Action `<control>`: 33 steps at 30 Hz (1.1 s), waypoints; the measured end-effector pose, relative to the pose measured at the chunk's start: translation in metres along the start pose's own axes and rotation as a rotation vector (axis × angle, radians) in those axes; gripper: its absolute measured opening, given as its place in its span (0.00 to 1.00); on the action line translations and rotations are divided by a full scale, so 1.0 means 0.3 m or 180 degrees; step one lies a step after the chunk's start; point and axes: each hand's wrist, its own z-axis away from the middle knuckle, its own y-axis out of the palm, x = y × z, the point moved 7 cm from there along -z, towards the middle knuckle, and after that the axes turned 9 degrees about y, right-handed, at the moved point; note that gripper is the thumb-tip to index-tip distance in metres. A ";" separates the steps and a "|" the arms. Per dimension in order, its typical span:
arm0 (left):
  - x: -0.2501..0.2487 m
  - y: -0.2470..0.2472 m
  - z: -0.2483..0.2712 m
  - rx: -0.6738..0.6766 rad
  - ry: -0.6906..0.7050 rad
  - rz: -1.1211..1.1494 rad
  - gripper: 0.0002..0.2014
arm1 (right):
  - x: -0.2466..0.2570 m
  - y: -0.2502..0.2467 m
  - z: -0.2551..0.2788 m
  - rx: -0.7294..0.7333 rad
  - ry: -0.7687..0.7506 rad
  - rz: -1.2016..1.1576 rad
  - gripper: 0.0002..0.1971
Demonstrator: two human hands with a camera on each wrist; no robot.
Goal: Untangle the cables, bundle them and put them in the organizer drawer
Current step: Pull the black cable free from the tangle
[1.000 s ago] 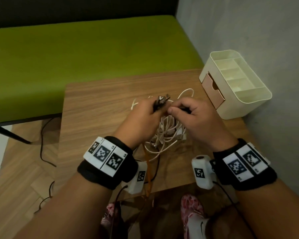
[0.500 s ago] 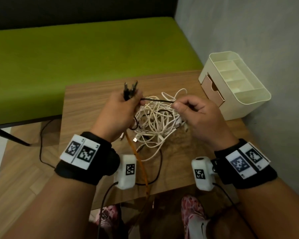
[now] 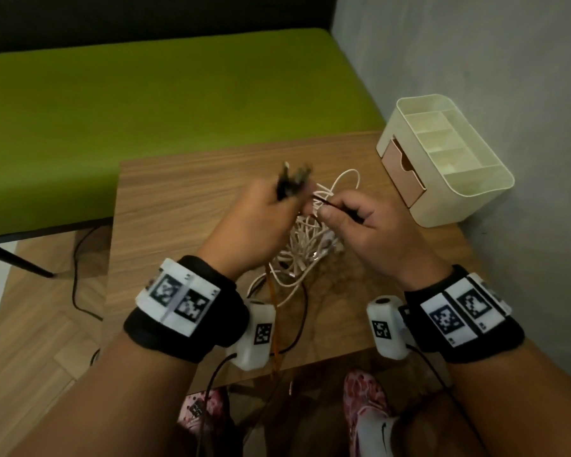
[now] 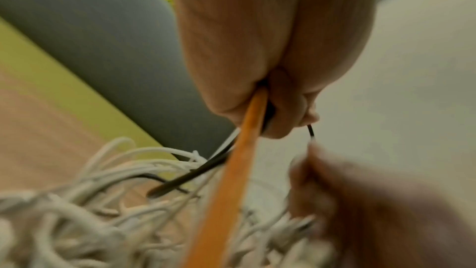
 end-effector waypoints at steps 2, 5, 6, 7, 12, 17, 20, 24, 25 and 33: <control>-0.026 -0.031 0.004 -0.0320 -0.0031 0.1438 0.21 | -0.022 0.016 -0.002 0.0131 0.0183 0.0030 0.12; -0.044 -0.082 0.018 -0.0520 -0.0028 0.2403 0.15 | -0.046 0.026 -0.010 0.0174 0.0349 0.0083 0.11; -0.033 -0.097 0.022 -0.0515 -0.0093 0.2374 0.14 | -0.045 0.020 -0.012 0.0104 0.0340 0.0100 0.11; -0.015 -0.111 0.024 -0.0502 -0.0180 0.2191 0.15 | -0.042 0.009 -0.012 -0.0008 0.0324 0.0083 0.11; 0.076 -0.142 0.033 -0.0559 -0.0660 0.0321 0.16 | 0.000 -0.086 -0.009 -0.0679 0.0022 -0.0259 0.07; 0.011 -0.074 0.021 -0.0497 -0.0303 -0.0594 0.14 | -0.034 -0.049 -0.024 -0.0315 -0.0039 0.0463 0.08; -0.001 -0.003 0.007 -0.0174 0.0008 -0.0864 0.10 | -0.020 -0.025 -0.025 -0.0244 -0.0239 0.0557 0.10; 0.009 0.040 0.002 0.0207 0.0010 -0.1259 0.15 | -0.008 -0.015 -0.020 -0.0194 -0.0169 0.0396 0.07; 0.003 0.032 0.002 0.0201 0.0049 -0.1088 0.16 | -0.015 -0.010 -0.017 -0.0127 -0.0087 0.0325 0.07; 0.002 -0.185 0.020 -0.0971 -0.0153 0.1259 0.18 | -0.084 0.001 -0.027 0.0050 0.0397 0.0446 0.10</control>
